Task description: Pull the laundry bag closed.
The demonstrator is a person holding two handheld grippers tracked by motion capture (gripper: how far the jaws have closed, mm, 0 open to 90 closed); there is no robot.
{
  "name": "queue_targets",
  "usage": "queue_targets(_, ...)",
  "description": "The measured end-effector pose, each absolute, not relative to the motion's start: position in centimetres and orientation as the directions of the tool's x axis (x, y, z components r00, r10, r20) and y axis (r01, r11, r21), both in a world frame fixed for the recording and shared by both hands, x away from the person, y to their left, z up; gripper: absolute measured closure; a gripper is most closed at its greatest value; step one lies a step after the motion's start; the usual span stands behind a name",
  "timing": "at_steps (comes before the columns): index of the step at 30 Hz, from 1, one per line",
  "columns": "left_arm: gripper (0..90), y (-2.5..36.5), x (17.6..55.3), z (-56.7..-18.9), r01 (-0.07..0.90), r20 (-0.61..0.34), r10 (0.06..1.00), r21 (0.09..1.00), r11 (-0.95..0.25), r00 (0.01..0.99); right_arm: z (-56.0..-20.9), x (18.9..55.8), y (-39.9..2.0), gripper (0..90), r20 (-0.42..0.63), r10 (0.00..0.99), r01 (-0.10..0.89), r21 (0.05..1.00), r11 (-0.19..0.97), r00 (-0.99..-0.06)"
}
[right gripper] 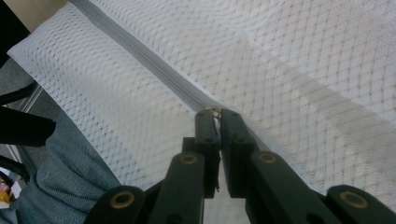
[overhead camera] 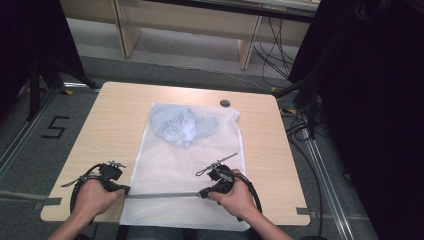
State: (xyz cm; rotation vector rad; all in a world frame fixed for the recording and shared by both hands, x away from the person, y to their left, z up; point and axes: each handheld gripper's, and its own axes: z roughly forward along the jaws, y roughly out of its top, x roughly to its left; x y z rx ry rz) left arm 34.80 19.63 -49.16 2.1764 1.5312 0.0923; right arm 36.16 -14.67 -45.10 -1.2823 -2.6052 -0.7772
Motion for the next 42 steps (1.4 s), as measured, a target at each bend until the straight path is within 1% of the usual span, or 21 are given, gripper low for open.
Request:
queue_targets(1, 89.9, 19.6, 34.8, -49.1, 0.871, -0.209, 0.904, 0.413, -0.264, 0.373, -45.1, 36.1, -14.7, 87.0, 0.333, 0.709, 0.777, 0.377, 0.504, -0.622)
queue_targets(6, 89.9, 19.6, 34.8, -49.2, 0.872, -0.210, 0.903, 0.412, -0.265, 0.374, -45.2, 36.2, -14.9, 87.0, 0.330, 0.705, 0.771, 0.389, 0.504, -0.628)
queue_targets(8, 89.9, 19.6, 34.8, -49.1, 0.872, -0.209, 0.904, 0.412, -0.265, 0.374, -45.1, 36.1, -15.0, 87.1, 0.340, 0.711, 0.782, 0.375, 0.498, -0.615)
queue_targets(9, 89.9, 19.6, 34.8, -49.1, 0.871, -0.209, 0.904, 0.413, -0.266, 0.374, -45.2, 36.2, -15.0, 87.1, 0.334, 0.705, 0.772, 0.388, 0.503, -0.626)
queue_targets(13, 89.9, 19.6, 34.8, -49.2, 0.870, -0.211, 0.903, 0.417, -0.263, 0.374, -45.2, 36.1, -15.1, 87.1, 0.327, 0.711, 0.774, 0.386, 0.502, -0.623)
queue_targets(14, 89.9, 19.6, 34.8, -49.2, 0.871, -0.211, 0.903, 0.416, -0.263, 0.374, -45.1, 36.1, -15.3, 87.1, 0.334, 0.719, 0.786, 0.373, 0.493, -0.609)
queue_targets(15, 89.9, 19.6, 34.8, -49.2, 0.871, -0.211, 0.903, 0.416, -0.264, 0.374, -45.2, 36.1, -15.3, 87.1, 0.332, 0.712, 0.778, 0.384, 0.497, -0.618)
queue_targets(27, 89.9, 19.6, 34.8, -49.2, 0.871, -0.213, 0.903, 0.415, -0.261, 0.372, -45.2, 36.2, -16.0, 87.1, 0.354, 0.712, 0.789, 0.385, 0.480, -0.606)
queue_targets(29, 89.9, 19.6, 34.8, -49.2, 0.871, -0.212, 0.903, 0.416, -0.262, 0.373, -45.1, 36.1, -16.1, 87.1, 0.351, 0.733, 0.806, 0.361, 0.468, -0.583)
queue_targets(30, 89.9, 19.6, 34.8, -49.2, 0.870, -0.211, 0.903, 0.416, -0.265, 0.375, -45.2, 36.2, -16.3, 87.1, 0.351, 0.717, 0.791, 0.382, 0.478, -0.602)
queue_targets(33, 89.9, 19.6, 34.8, -49.1, 0.871, -0.208, 0.904, 0.412, -0.267, 0.375, -45.1, 36.3, -16.5, 87.0, 0.351, 0.719, 0.793, 0.377, 0.479, -0.600)
queue_targets(34, 89.9, 19.6, 34.8, -49.1, 0.871, -0.208, 0.903, 0.412, -0.267, 0.375, -45.0, 36.1, -16.5, 87.1, 0.341, 0.742, 0.810, 0.356, 0.467, -0.577)
queue_targets(38, 89.9, 19.6, 34.8, -49.2, 0.871, -0.212, 0.902, 0.412, -0.266, 0.376, -45.2, 36.1, -16.8, 87.1, 0.351, 0.722, 0.796, 0.371, 0.478, -0.597)
queue_targets(42, 89.9, 19.6, 34.8, -49.2, 0.871, -0.211, 0.903, 0.416, -0.263, 0.374, -45.1, 36.1, -17.0, 87.1, 0.353, 0.734, 0.808, 0.359, 0.467, -0.580)
